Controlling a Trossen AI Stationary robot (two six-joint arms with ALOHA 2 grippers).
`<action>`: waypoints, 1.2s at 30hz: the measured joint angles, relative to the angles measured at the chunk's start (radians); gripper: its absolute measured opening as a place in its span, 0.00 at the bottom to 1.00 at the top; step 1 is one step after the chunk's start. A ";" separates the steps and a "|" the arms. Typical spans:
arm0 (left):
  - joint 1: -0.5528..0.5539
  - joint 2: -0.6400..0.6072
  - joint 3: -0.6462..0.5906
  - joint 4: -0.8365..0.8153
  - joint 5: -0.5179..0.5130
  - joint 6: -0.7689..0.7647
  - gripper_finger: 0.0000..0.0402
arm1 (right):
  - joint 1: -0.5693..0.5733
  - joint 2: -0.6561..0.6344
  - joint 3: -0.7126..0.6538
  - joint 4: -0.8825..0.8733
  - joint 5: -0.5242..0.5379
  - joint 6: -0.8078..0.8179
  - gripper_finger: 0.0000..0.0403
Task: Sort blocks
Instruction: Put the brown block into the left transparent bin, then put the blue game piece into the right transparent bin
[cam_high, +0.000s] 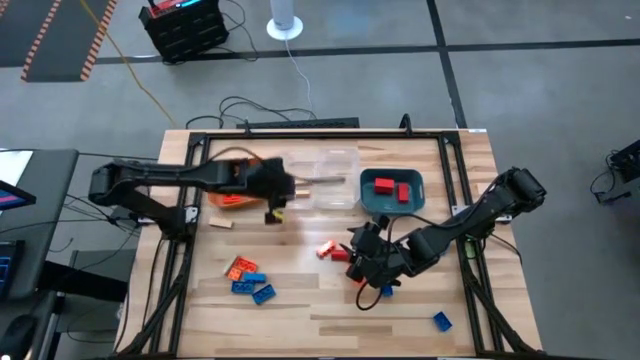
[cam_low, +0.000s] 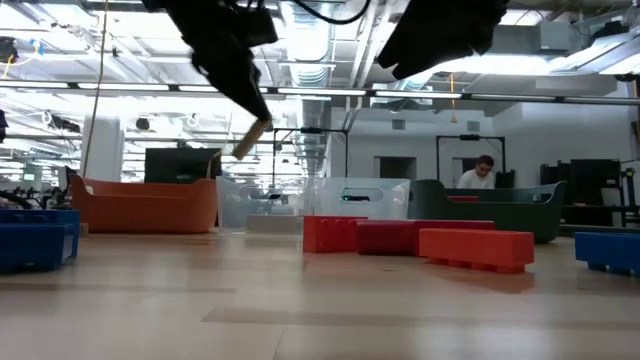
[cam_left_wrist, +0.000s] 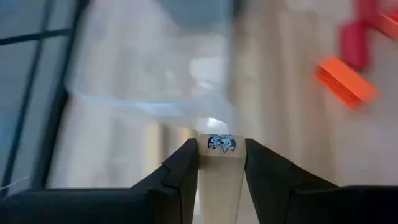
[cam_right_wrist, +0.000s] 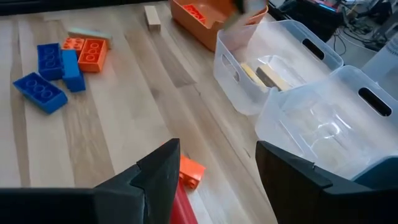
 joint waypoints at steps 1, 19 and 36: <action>0.024 0.007 -0.002 0.029 0.008 0.008 0.27 | -0.002 0.000 0.000 0.002 0.000 0.002 0.61; 0.179 0.351 0.087 0.103 0.060 0.078 0.33 | -0.001 0.000 0.000 0.042 0.001 -0.021 0.61; -0.082 0.057 0.104 -0.280 0.094 -0.059 0.46 | -0.001 0.000 0.000 0.033 0.000 -0.024 0.61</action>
